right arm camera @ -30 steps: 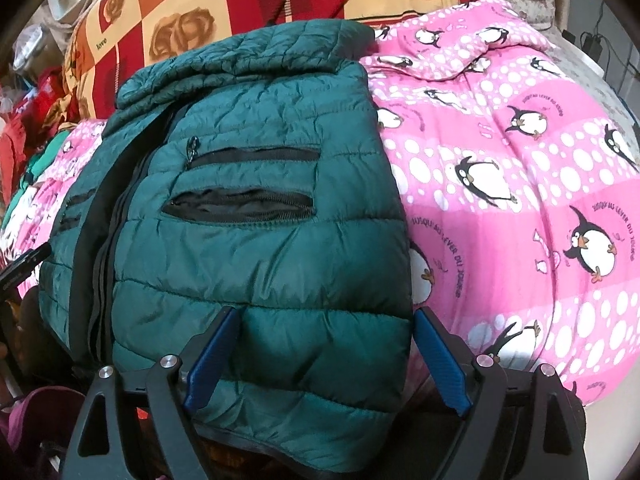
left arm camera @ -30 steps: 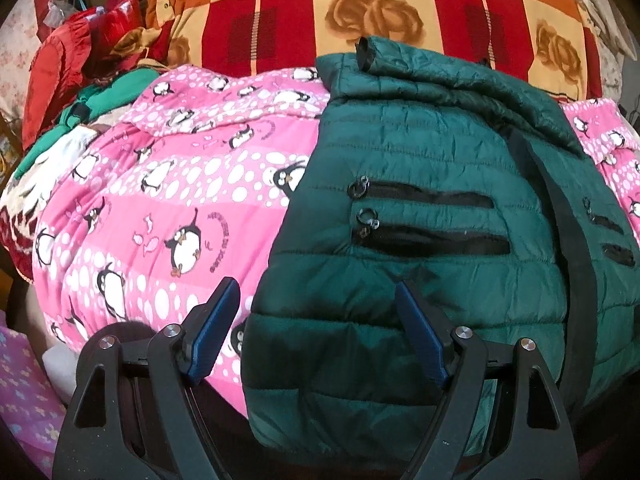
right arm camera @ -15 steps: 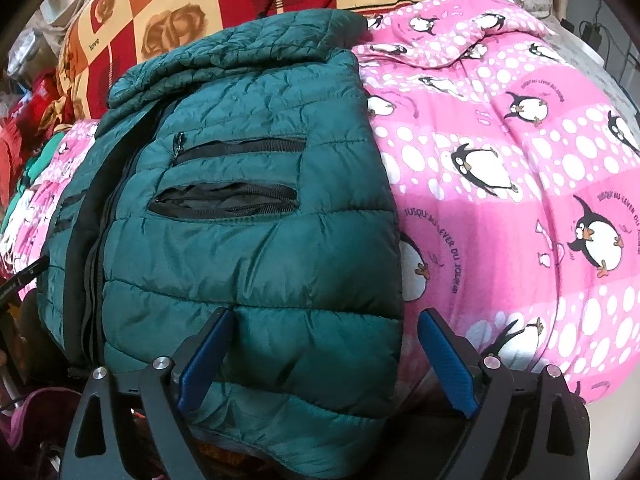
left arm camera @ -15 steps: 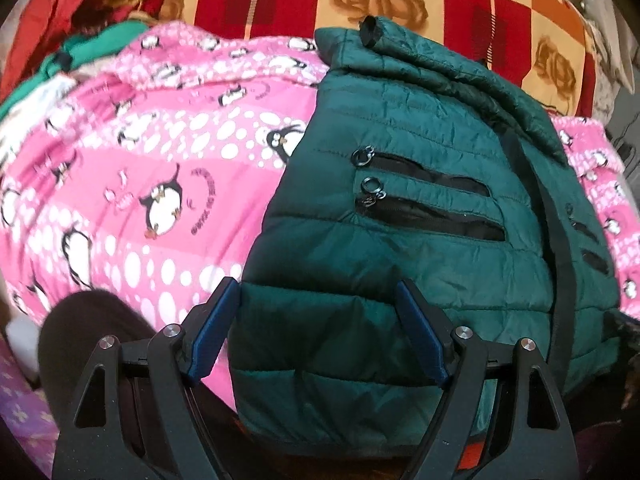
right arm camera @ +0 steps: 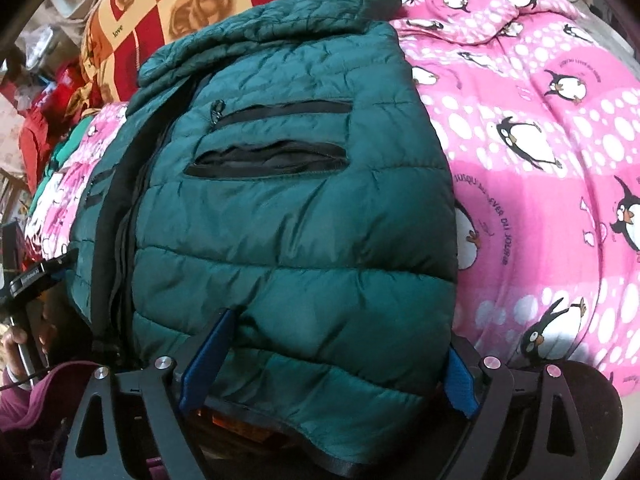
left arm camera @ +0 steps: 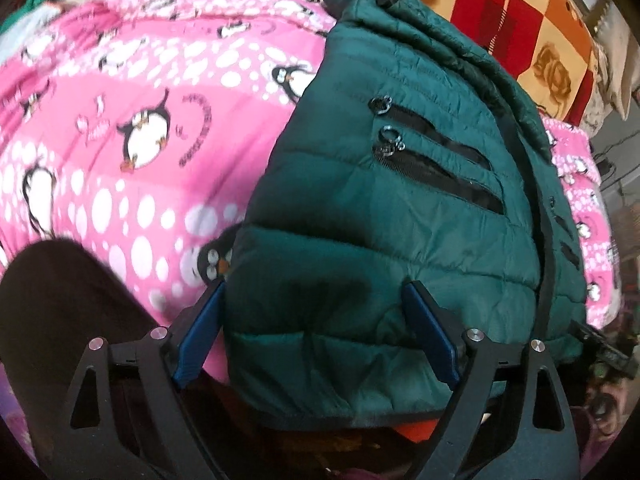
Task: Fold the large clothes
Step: 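Grasp the jacket hem with both grippers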
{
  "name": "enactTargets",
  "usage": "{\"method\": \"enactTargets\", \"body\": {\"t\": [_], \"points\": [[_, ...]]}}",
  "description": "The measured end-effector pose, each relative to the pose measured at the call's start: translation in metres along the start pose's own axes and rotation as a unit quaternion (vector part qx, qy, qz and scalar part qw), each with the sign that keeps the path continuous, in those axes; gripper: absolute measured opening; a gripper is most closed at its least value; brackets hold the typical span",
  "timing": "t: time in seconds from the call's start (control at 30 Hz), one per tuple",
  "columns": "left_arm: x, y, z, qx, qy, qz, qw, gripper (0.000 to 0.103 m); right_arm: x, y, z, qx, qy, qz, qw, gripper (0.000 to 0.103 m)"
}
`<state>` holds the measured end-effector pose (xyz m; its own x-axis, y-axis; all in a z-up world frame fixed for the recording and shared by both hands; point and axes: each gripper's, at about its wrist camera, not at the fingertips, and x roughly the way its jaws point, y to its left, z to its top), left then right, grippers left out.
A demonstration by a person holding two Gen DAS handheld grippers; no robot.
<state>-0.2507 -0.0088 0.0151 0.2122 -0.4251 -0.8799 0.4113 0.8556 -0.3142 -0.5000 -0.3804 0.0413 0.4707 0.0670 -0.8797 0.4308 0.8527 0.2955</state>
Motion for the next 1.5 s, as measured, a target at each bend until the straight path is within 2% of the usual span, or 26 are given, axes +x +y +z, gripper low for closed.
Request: {"method": "enactTargets", "body": {"t": [0.1, 0.17, 0.23, 0.27, 0.3, 0.33, 0.37, 0.43, 0.47, 0.57, 0.7, 0.97, 1.3, 1.5], "points": [[0.002, 0.002, -0.004, 0.000, 0.003, -0.007, 1.0000, 0.088, -0.002, 0.002, 0.001, -0.006, -0.006, 0.005, 1.000, 0.090], [0.005, 0.002, -0.007, 0.003, 0.005, -0.005, 1.0000, 0.091, -0.001, 0.006, 0.002, -0.019, -0.007, 0.002, 1.000, 0.082], [0.006, -0.001, -0.009, 0.010, 0.002, -0.001, 0.9999, 0.091, -0.003, 0.010, 0.000, -0.044, -0.009, -0.014, 0.999, 0.059], [0.006, -0.002, -0.009, 0.013, 0.002, 0.000, 0.9999, 0.087, -0.003, 0.011, 0.002, -0.051, -0.012, -0.017, 0.998, 0.054], [0.004, -0.004, -0.010, 0.018, 0.001, -0.005, 0.9998, 0.080, -0.006, 0.011, 0.002, -0.054, -0.017, -0.016, 0.998, 0.044], [0.001, -0.006, -0.010, 0.019, 0.000, -0.009, 0.9998, 0.060, -0.010, 0.010, 0.003, -0.054, -0.025, -0.014, 0.998, 0.035], [0.000, -0.007, -0.009, 0.020, -0.002, -0.009, 0.9997, 0.042, -0.013, 0.010, 0.005, -0.055, -0.029, -0.012, 0.998, 0.031], [-0.008, -0.012, -0.005, 0.031, -0.009, -0.004, 0.9995, 0.025, -0.021, 0.010, 0.008, -0.061, -0.040, -0.006, 0.997, 0.025], [-0.014, -0.017, -0.003, 0.039, -0.016, -0.003, 0.9991, 0.019, -0.025, 0.011, 0.011, -0.065, -0.046, -0.004, 0.997, 0.025], [-0.032, -0.026, 0.003, 0.057, -0.037, -0.011, 0.9976, 0.014, -0.036, 0.012, 0.019, -0.070, -0.069, 0.006, 0.995, 0.025], [-0.056, -0.036, 0.013, 0.073, -0.071, -0.015, 0.9947, 0.013, -0.050, 0.012, 0.032, -0.069, -0.095, 0.014, 0.993, 0.025], [-0.088, -0.044, 0.060, 0.051, -0.139, -0.031, 0.9885, 0.013, -0.075, 0.010, 0.079, -0.056, -0.162, 0.014, 0.985, 0.025], [-0.086, -0.069, 0.127, 0.037, -0.189, -0.015, 0.9812, 0.013, -0.064, 0.010, 0.152, -0.048, -0.187, -0.002, 0.981, 0.025], [-0.074, -0.080, 0.167, 0.019, -0.205, -0.008, 0.9786, 0.013, -0.052, 0.013, 0.200, -0.045, -0.196, -0.015, 0.979, 0.025]]}}
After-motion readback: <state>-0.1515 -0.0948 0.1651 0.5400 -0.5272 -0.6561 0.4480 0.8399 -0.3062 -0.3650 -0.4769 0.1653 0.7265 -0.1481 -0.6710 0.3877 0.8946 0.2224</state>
